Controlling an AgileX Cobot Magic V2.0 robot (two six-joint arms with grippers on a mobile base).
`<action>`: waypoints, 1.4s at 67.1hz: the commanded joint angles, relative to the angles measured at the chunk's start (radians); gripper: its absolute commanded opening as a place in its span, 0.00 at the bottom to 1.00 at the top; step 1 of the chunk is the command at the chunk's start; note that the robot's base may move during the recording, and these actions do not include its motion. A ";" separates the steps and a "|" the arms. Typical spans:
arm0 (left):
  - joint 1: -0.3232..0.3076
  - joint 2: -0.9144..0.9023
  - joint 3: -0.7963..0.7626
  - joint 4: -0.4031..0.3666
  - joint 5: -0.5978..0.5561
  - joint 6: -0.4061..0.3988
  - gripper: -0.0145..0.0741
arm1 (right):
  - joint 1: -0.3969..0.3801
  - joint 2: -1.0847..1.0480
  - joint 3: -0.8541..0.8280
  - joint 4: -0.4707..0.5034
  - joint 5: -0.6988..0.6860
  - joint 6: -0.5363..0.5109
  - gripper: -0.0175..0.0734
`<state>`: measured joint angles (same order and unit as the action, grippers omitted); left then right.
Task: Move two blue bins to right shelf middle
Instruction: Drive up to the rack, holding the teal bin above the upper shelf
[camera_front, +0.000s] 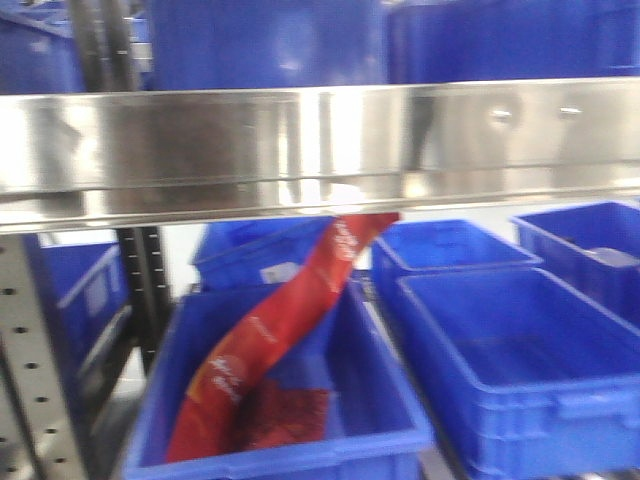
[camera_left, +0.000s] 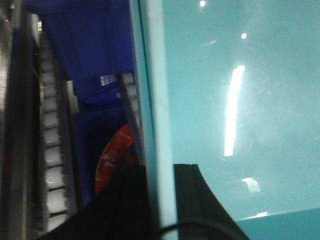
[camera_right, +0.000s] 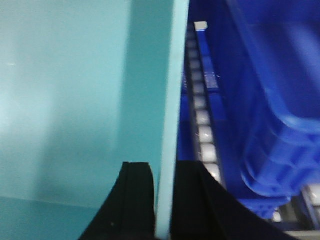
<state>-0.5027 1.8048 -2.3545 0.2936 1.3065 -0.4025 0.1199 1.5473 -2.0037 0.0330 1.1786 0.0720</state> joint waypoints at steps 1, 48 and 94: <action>-0.002 -0.021 -0.017 0.009 -0.085 -0.001 0.04 | 0.004 -0.022 -0.020 0.035 -0.072 -0.014 0.01; -0.002 -0.021 -0.017 0.009 -0.085 -0.001 0.04 | 0.004 -0.011 -0.020 0.035 -0.083 -0.014 0.01; -0.002 -0.021 -0.017 0.009 -0.085 -0.001 0.04 | 0.004 -0.011 -0.020 0.035 -0.187 -0.014 0.01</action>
<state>-0.5027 1.8048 -2.3545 0.3050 1.3041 -0.4104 0.1199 1.5506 -2.0037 0.0330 1.0979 0.0701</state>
